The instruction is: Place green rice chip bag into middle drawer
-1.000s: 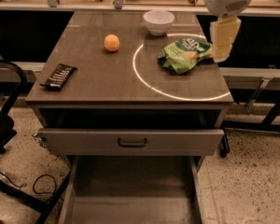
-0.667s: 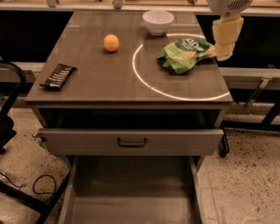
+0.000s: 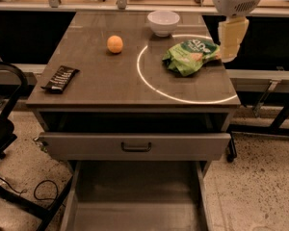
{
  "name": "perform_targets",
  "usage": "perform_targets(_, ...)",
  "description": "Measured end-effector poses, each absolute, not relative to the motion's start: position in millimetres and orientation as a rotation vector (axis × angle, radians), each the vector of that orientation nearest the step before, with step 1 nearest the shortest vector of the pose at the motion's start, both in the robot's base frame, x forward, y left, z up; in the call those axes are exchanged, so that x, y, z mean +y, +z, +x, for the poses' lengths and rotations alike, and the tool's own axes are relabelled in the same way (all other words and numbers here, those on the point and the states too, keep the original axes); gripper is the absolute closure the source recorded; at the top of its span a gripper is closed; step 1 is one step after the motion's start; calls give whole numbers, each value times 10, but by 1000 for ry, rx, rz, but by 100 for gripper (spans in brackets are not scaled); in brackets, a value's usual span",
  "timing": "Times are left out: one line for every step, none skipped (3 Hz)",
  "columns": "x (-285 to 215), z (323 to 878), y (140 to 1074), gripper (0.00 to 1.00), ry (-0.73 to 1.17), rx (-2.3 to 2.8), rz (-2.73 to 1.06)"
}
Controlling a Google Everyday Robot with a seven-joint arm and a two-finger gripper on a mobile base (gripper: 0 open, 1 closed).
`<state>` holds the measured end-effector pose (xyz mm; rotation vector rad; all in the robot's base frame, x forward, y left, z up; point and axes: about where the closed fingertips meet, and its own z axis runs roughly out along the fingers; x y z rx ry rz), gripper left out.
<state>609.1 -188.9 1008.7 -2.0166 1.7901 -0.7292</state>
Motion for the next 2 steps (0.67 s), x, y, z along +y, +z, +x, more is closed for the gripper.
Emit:
perform_targets(-1961,6390,9857,0,-632,1777,-2058)
perform_targets(-2029,6747,9588,0,-534,1762,-2129)
